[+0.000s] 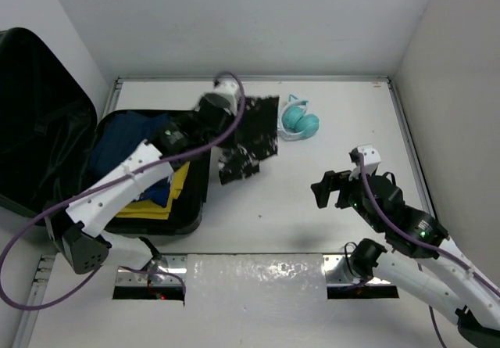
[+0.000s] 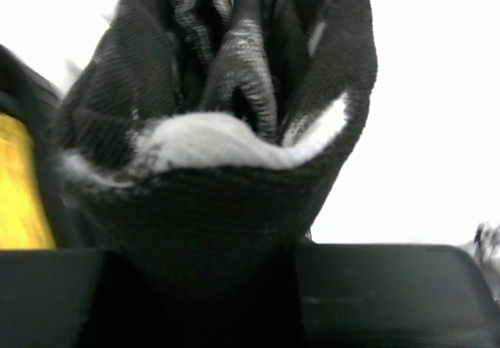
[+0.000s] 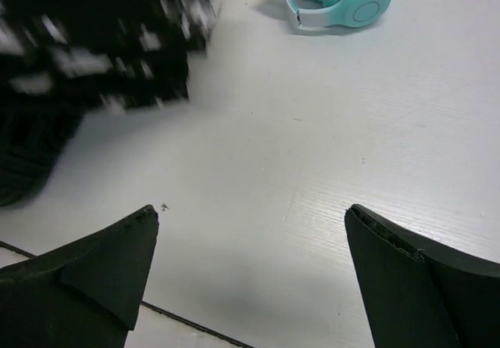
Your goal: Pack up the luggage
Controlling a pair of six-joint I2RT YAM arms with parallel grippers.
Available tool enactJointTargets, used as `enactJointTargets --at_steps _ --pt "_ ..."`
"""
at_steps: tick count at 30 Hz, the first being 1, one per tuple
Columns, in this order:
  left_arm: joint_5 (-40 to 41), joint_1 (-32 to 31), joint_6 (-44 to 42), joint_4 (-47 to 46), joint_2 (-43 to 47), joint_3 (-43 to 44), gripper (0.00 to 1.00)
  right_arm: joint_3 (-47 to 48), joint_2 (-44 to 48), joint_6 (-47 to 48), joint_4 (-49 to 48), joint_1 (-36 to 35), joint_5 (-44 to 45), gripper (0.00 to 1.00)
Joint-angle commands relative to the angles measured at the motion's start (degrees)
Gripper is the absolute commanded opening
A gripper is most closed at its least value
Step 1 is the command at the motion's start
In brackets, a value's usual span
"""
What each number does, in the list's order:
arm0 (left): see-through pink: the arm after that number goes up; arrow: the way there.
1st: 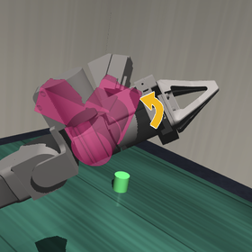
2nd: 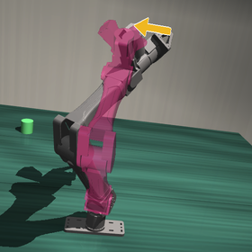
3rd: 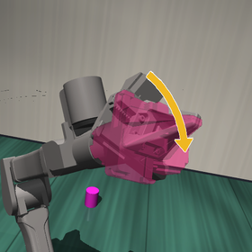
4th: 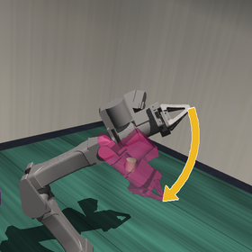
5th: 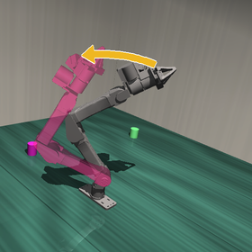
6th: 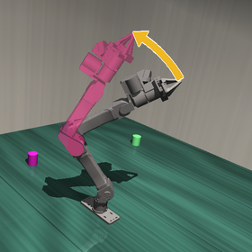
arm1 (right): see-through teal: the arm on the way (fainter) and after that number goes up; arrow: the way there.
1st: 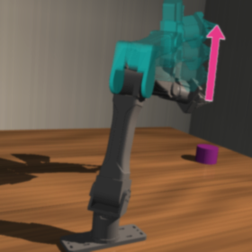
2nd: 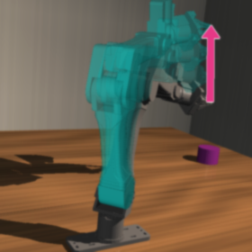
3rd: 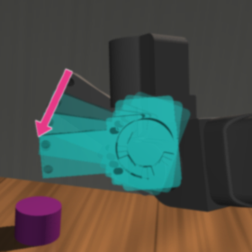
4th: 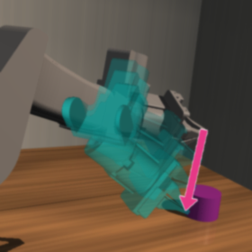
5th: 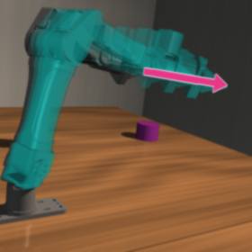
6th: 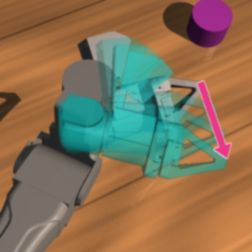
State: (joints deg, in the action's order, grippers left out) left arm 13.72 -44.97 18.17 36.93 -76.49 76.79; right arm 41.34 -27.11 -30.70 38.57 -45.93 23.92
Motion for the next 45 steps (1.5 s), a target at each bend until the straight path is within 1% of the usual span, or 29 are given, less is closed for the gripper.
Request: enactJointTargets --at_steps 1,2,3,4,5,6,7,8,9,10,11,12,13,14,15,16,17,18,20,21,24,26,28,32,33,37,41,43,45 --pt "2.37 8.39 -2.44 -3.27 2.92 12.46 0.0 1.81 -1.19 2.66 -0.6 -0.12 0.86 0.99" --pt "2.8 10.06 -2.53 -2.92 2.66 14.33 0.0 1.55 -1.27 2.75 -0.86 -0.04 0.6 0.99" --pt "3.5 13.21 -2.44 -2.91 2.23 16.09 0.0 1.37 -1.28 2.92 -1.12 -0.03 0.51 0.99" --pt "6.3 14.98 -2.01 -2.3 1.79 19.33 0.0 1.29 -1.28 2.92 -1.56 -0.03 0.51 0.99" --pt "7.89 16.65 0.35 -1.6 1.35 20.84 0.0 1.11 -1.28 3.01 -1.83 -0.03 0.51 0.99" --pt "10.26 21.28 1.94 0.14 0.47 22.33 0.0 0.85 -1.19 3.19 -2.18 -0.03 0.25 0.99" --pt "11.24 23.85 4.3 1.12 0.12 24.09 0.0 0.76 -1.27 3.1 -2.44 -0.03 0.16 0.99" --pt "11.42 26.49 9.11 1.74 0.11 24.1 0.0 0.58 -1.28 3.1 -2.53 -0.03 -0.1 0.99" --pt "11.25 32.52 11.77 2.18 0.81 23.41 0.0 0.67 -1.36 3.19 -2.79 -0.03 -0.54 0.99" --pt "9.59 35.8 16.67 1.84 1.42 20.01 0.0 0.67 -1.54 3.19 -2.97 -0.03 -0.72 0.99" --pt "8.1 42.18 18.98 1.14 3.08 17.54 0.0 0.76 -1.63 3.19 -2.97 -0.03 -0.81 0.99" --pt "4.25 45.12 21.18 -1.13 4.06 14.47 0.0 0.76 -1.63 3.19 -3.23 -0.03 -1.24 0.99" --pt "2.13 49.15 25.55 -2.29 5.11 7.04 0.0 0.67 -1.45 3.19 -3.32 -0.03 -1.59 0.99" --pt "-0.59 52.32 27.07 -4.56 6.25 2.96 0.0 0.41 -1.36 3.28 -3.5 -0.03 -1.86 0.99" --pt "-5.84 58.53 28.57 -8.24 7.83 -1.25 0.0 0.23 -1.28 3.1 -3.67 -0.03 -2.21 0.99" --pt "-8.15 61.55 29.8 -9.75 8.28 -8.78 0.0 0.14 -1.01 3.1 -3.76 -0.03 -2.56 0.99" --pt "-10.53 66.63 31.12 -11.25 8.55 -12.07 0.0 -0.29 -0.84 3.27 -3.76 -0.03 -2.56 0.99" --pt "-14.99 68.85 31.57 -13.26 8.37 -17.85 0.0 -0.38 -0.75 3.28 -3.76 -0.03 -2.48 0.99" --pt "-19.58 73.33 31.31 -16.26 6.98 -22.98 0.0 -0.73 -0.83 3.28 -3.85 -0.03 -2.21 0.99" --pt "-23.52 74.32 31.05 -18.45 6.18 -26.66 0.0 -0.74 -0.92 3.36 -4.2 -0.03 -2.13 0.99" --pt "-28.9 76.43 28.77 -21.36 2.93 -30.38 0.0 -0.91 -1.71 3.36 -4.99 -0.03 -2.65 0.99" --pt "-30.23 77.05 26.74 -21.81 2.05 -30.56 0.0 -1.0 -2.59 3.28 -5.34 -0.03 -3.18 0.99" --pt "-33.22 76.96 25.08 -23.3 2.22 -30.21 0.0 -1.26 -3.03 3.19 -6.05 -0.03 -3.62 0.99" --pt "-40.33 77.05 23.14 -23.39 2.66 -28.28 0.0 -2.23 -3.74 2.49 -7.63 -0.03 -4.67 0.99" --pt "-44.26 77.05 22.79 -23.57 2.83 -28.63 0.0 -2.41 -4.0 2.4 -8.41 -0.03 -4.94 0.99" --pt "-54.2 77.05 20.85 -24.79 6.86 -31.7 0.0 -2.58 -5.05 1.87 -9.82 -0.03 -5.99 0.99" --pt "-57.48 77.05 20.5 -23.32 11.0 -31.1 0.0 -2.41 -6.19 1.61 -10.35 -0.03 -7.66 0.99" --pt "-56.53 76.96 19.27 -20.25 13.89 -30.04 0.0 -2.58 -6.2 1.26 -10.53 -0.03 -8.28 0.99" --pt "-53.19 76.96 17.26 -17.52 15.31 -28.72 0.0 -3.11 -5.94 0.9 -10.88 -0.03 -8.37 0.99"
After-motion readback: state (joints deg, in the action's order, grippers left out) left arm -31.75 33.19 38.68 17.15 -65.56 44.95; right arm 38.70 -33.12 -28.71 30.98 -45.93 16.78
